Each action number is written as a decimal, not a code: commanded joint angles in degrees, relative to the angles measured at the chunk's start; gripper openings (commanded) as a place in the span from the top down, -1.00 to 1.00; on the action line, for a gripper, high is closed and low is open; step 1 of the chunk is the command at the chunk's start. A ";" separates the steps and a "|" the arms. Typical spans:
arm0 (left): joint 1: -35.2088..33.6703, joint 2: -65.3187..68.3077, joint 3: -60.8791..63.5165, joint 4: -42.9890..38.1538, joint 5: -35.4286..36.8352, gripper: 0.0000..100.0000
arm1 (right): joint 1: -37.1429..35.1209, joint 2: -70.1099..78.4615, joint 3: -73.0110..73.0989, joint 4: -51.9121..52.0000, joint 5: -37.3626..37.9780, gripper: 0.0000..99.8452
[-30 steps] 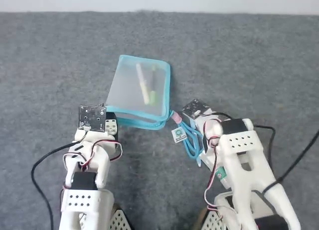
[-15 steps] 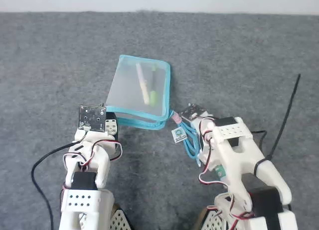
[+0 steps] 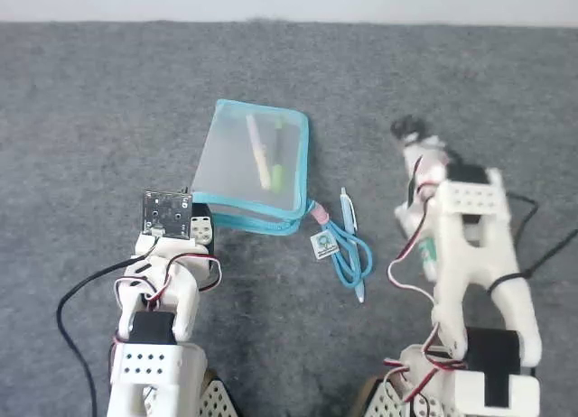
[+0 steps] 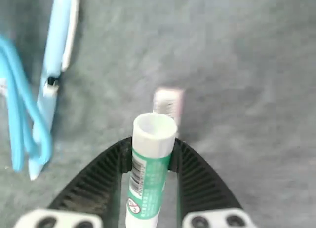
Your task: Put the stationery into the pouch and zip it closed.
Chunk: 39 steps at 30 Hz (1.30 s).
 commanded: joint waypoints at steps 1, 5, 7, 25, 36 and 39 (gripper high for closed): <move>0.09 -0.79 -2.33 -2.11 0.18 0.98 | 2.24 -0.22 -8.97 2.59 0.97 0.97; 0.09 -0.88 -2.33 -2.11 0.18 0.98 | 2.42 1.71 -9.58 -0.40 1.05 0.97; 0.09 -0.88 -2.33 -2.11 0.18 0.98 | 2.51 4.97 -9.85 -2.24 1.05 0.97; 0.09 -0.88 -2.33 -2.11 0.18 0.98 | 2.59 17.27 -10.46 -6.46 0.62 0.67; 0.00 -0.97 -2.33 -2.11 0.18 0.98 | -7.69 -2.68 4.31 2.86 -8.09 0.67; 0.00 -0.97 -2.33 -2.11 0.18 0.98 | -14.46 -9.19 10.55 2.42 -8.53 0.67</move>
